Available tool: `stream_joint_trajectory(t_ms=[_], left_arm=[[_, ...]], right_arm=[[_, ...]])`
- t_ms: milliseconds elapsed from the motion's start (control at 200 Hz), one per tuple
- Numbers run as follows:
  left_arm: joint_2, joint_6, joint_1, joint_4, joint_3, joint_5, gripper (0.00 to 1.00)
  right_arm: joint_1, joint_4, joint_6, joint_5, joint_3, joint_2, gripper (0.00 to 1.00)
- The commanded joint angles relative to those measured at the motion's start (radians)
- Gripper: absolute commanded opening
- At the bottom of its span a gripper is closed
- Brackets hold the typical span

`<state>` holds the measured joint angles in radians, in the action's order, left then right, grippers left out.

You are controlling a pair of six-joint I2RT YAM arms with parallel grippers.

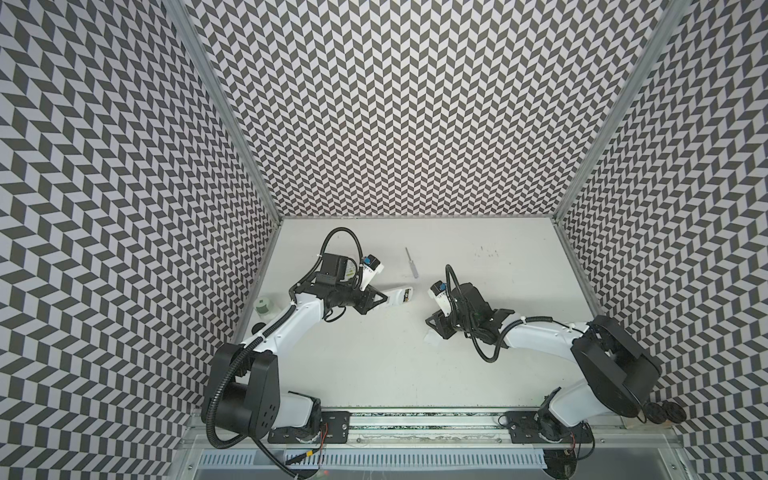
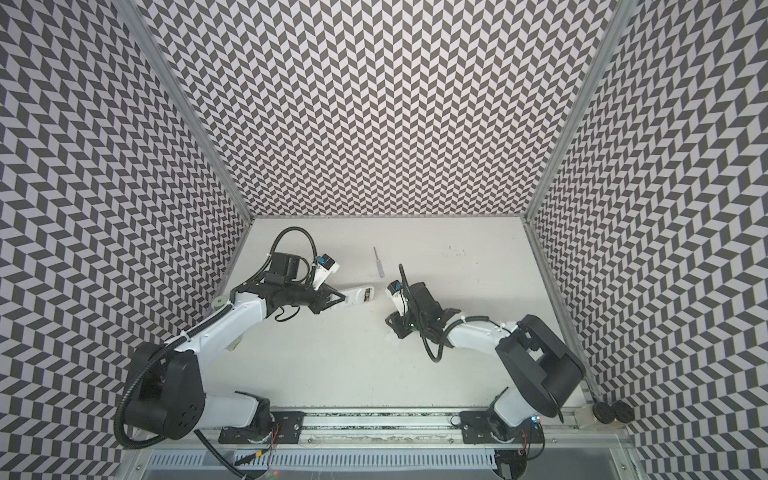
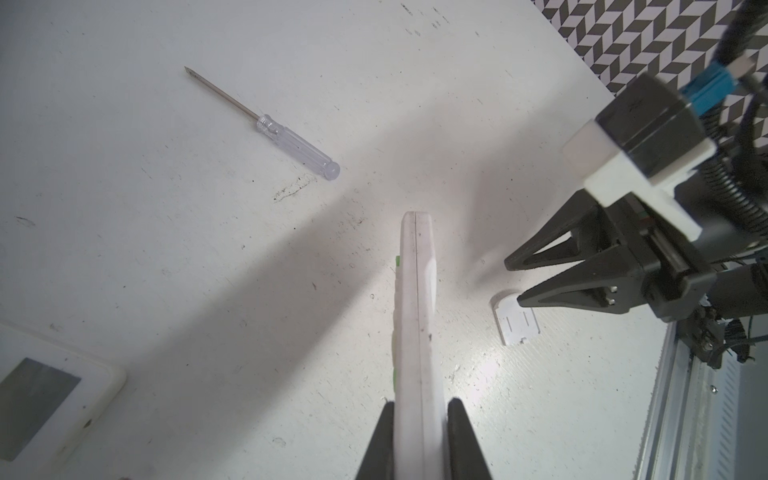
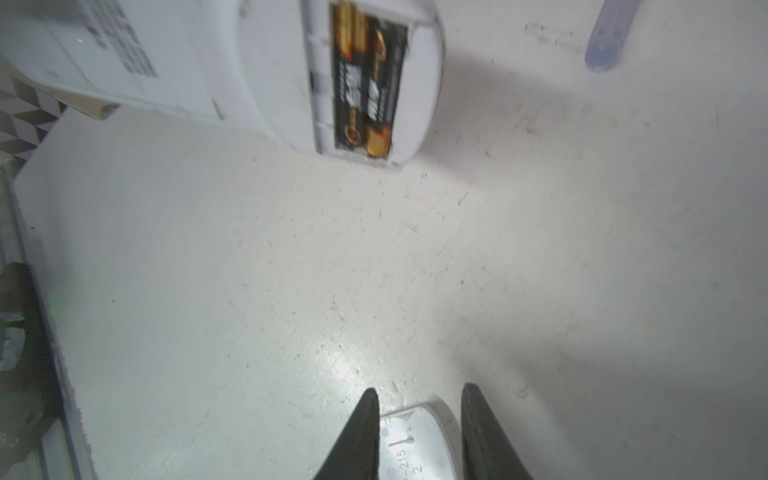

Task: Unload the batteries from the remote control
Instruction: 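Lower the battery cover onto the table with the right gripper, then open the right gripper and withdraw it from the cover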

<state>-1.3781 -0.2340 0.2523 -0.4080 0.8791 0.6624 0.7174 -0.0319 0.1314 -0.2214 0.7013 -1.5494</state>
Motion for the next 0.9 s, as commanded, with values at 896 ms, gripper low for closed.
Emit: stream_joint_trajectory(t_ms=[896], left_arm=[[0.008, -0.016, -0.006, 0.021, 0.001, 0.009, 0.00]], right_arm=[[0.023, 0.143, 0.001, 0.149, 0.066, -0.048, 0.02]])
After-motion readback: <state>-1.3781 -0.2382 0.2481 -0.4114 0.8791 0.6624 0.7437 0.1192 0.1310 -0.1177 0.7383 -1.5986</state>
